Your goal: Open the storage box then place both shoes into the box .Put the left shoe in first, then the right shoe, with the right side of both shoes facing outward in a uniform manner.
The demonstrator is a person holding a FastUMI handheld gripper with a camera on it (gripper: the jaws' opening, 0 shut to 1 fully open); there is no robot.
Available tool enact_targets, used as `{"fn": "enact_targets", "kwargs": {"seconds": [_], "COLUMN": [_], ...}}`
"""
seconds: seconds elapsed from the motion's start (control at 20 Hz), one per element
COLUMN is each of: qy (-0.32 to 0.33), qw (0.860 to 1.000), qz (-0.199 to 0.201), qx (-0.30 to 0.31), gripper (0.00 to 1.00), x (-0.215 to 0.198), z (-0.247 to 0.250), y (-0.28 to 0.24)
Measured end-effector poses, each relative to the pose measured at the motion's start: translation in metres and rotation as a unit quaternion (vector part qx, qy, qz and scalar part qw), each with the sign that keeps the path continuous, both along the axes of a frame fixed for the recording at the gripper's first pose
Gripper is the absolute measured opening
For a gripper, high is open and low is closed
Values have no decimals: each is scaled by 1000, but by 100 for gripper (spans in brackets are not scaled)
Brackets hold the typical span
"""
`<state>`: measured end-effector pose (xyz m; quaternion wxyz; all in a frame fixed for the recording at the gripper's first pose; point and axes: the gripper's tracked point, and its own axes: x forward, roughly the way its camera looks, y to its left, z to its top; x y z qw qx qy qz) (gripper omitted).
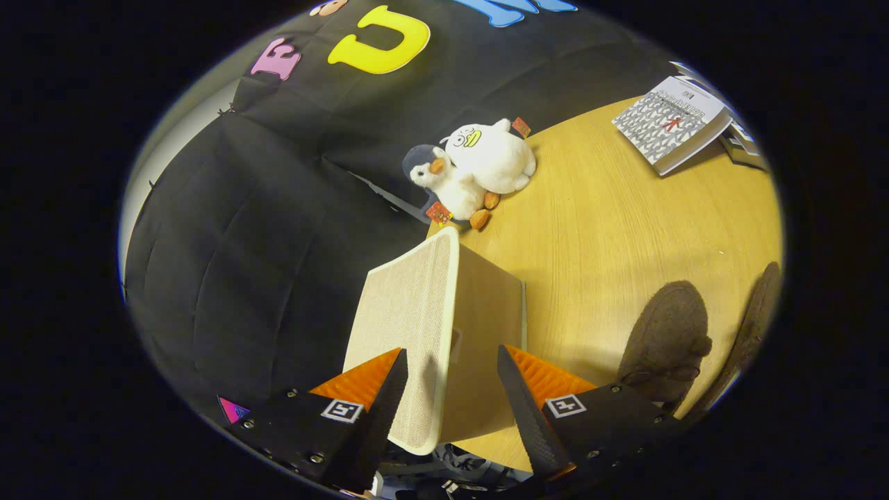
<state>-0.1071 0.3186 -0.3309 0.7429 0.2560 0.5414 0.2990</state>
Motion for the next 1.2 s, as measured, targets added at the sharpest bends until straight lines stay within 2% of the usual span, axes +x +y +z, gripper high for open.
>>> {"fn": "enact_targets", "kwargs": {"seconds": [0.05, 0.2, 0.3, 0.35, 0.4, 0.5, 0.6, 0.85, 1.2], "qy": [8, 7, 28, 25, 23, 9, -4, -18, -58], "qw": [1000, 1000, 999, 999, 999, 999, 998, 999, 997], "qz": [5, -2, 23, 35, 29, 50, 59, 35, 47], "qx": [7, -7, 14, 23, 8, -11, -17, -22, 6], "gripper": [80, 39, 29, 29, 29, 4, 4, 4, 4], "x": [-3, 0, -10, -13, -12, -8, -7, 7, 4], "z": [-1, -3, 3, 6, 3, 12, 24, 65, 138], "y": [4, 4, 14, 21, 20, 20, 28, 48, 126]}}
